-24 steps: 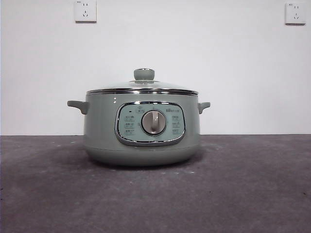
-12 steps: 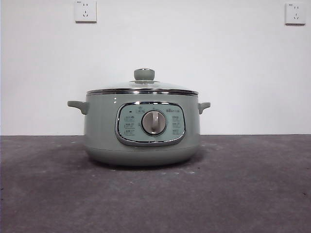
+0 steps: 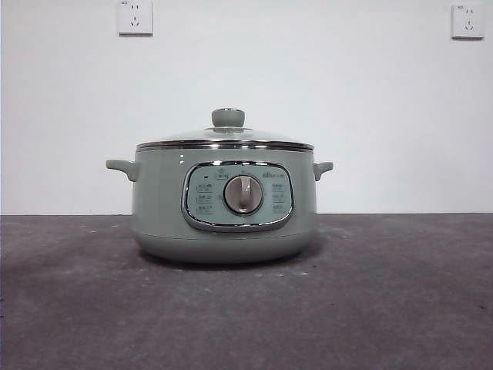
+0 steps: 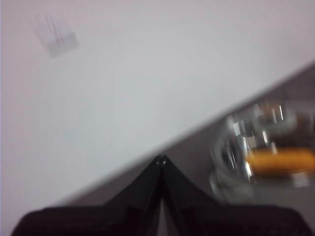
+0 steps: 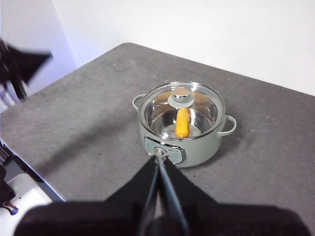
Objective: Pick up the corn,open the lid,put the corn in the pot,close the lid
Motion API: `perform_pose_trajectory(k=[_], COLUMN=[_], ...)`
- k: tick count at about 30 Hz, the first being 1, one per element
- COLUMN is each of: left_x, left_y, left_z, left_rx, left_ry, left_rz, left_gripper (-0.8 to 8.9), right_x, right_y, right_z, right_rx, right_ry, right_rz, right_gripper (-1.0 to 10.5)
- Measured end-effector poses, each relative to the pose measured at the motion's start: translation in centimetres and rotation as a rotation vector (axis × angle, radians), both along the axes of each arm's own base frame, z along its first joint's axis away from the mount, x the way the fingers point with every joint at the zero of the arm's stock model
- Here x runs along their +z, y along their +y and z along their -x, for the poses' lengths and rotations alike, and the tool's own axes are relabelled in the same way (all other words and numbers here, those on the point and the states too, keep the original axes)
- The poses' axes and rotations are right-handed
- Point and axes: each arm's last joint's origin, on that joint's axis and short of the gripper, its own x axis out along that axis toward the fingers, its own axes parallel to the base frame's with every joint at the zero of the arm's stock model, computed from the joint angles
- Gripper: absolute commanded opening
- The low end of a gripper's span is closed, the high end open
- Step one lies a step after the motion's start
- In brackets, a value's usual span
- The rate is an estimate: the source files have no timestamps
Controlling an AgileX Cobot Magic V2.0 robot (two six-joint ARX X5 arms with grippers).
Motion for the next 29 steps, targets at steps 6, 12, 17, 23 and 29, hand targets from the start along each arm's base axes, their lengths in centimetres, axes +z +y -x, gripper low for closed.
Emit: perform_pose_trajectory(k=[6,12,17,23,29], left_x=[-6.1,-11.3,-14.1,-16.1,-16.1], left_y=[0.3,0.4,0.4,0.4,0.4], left_z=[0.7,0.9,1.0,1.2,1.2], left_rx=[0.055,0.088,0.112,0.127,0.121], left_ry=[0.039,0.119,0.138,0.219,0.224], left_rz=[0.045,0.102,0.162,0.232,0.274], left_gripper=[-0.03,-0.03,-0.03,-0.03,-0.03], right_x=[0.0,0.0,0.0,0.0,-0.1], right_y=[0.1,0.4,0.6,0.8,1.0], right_z=[-0.2,-0.6,-1.0,-1.3,-1.7], right_rx=[0.001,0.002,-0.005,-0.009,-0.015], right_ry=[0.005,0.015,0.023,0.029,0.037], right_rz=[0.003,0.010,0.017,0.023,0.031], right_gripper=[0.0,0.0,0.0,0.0,0.0])
